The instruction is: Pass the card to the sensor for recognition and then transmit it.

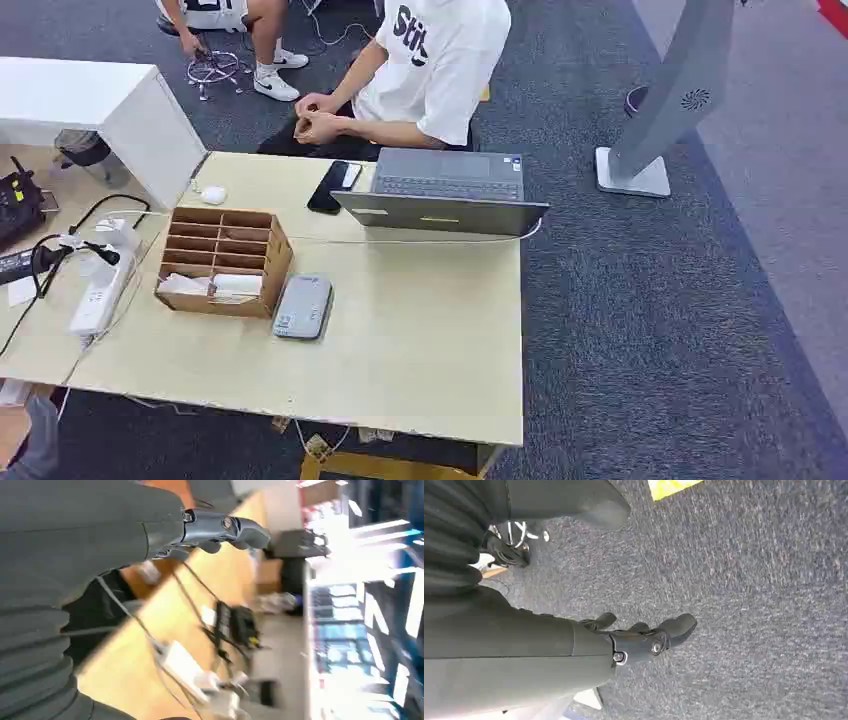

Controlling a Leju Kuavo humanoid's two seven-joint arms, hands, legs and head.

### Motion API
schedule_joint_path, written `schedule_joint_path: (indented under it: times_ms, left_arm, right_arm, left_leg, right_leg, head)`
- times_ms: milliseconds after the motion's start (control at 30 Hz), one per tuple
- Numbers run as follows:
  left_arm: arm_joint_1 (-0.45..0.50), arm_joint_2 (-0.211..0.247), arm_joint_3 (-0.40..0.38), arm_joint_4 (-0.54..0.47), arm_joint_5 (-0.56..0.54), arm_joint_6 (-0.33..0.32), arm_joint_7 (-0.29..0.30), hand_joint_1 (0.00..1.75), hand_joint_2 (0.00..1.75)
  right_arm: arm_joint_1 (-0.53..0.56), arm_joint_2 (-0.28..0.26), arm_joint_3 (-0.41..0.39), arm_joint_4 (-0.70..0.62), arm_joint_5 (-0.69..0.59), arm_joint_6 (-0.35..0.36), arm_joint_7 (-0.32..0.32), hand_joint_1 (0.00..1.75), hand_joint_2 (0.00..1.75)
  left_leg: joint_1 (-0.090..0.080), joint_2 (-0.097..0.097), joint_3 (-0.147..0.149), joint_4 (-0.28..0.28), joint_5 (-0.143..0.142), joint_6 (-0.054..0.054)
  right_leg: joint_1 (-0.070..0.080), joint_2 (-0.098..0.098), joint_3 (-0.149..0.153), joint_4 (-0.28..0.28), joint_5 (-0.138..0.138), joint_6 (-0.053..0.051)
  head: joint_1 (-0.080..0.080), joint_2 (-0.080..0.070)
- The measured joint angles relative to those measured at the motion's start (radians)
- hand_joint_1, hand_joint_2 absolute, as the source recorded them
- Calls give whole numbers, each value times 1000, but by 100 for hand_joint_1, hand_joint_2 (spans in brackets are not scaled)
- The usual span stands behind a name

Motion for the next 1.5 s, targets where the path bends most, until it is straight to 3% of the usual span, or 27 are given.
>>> schedule_joint_path:
  times_ms: [300, 600, 867, 1233, 1267, 1300, 1500]
  left_arm:
    - [-132, 122, -167, -42, -180, -10, 83, 0, 175]
    - [-314, 219, -296, 35, -337, -42, 198, 0, 175]
    - [-464, 265, -399, 172, -494, -52, 301, 0, 175]
    - [-632, 297, -565, 359, -760, -17, 419, 0, 175]
    - [-644, 300, -582, 374, -787, -13, 429, 115, 175]
    - [-659, 305, -600, 391, -817, -7, 442, 175, 175]
    - [-737, 334, -699, 488, -972, 23, 505, 175, 175]
  right_arm:
    - [-6, 12, -20, 5, 25, 34, 15, 0, 175]
    - [-9, 20, -31, 8, 45, 56, 35, 0, 175]
    - [-12, 22, -39, 10, 63, 74, 46, 0, 175]
    - [-14, 31, -39, 10, 99, 106, 49, 0, 175]
    - [-14, 31, -39, 10, 103, 108, 49, 0, 175]
    - [-14, 32, -39, 11, 108, 111, 49, 0, 175]
    - [-18, 39, -39, 14, 135, 130, 49, 0, 175]
  left_leg:
    - [0, 0, 0, 0, 3, -1]
    - [0, 0, -1, 0, 4, -2]
    - [0, 1, -1, 0, 5, -2]
    - [0, 1, -1, 1, 5, -1]
    - [0, 1, -1, 1, 5, -1]
    - [0, 1, -1, 1, 5, -1]
    - [0, 1, -1, 1, 6, -1]
  right_leg:
    - [0, 1, 0, 0, 3, -1]
    - [0, 1, 0, 0, 4, -1]
    - [0, 2, -1, 0, 5, 0]
    - [0, 2, -1, 0, 6, -1]
    - [0, 2, -1, 0, 6, -1]
    - [0, 2, -1, 0, 6, -1]
    - [0, 2, -1, 1, 6, -1]
  head:
    - [0, 0]
    - [0, 0]
    - [0, 0]
    - [0, 0]
    - [0, 0]
    - [0, 0]
    - [0, 0]
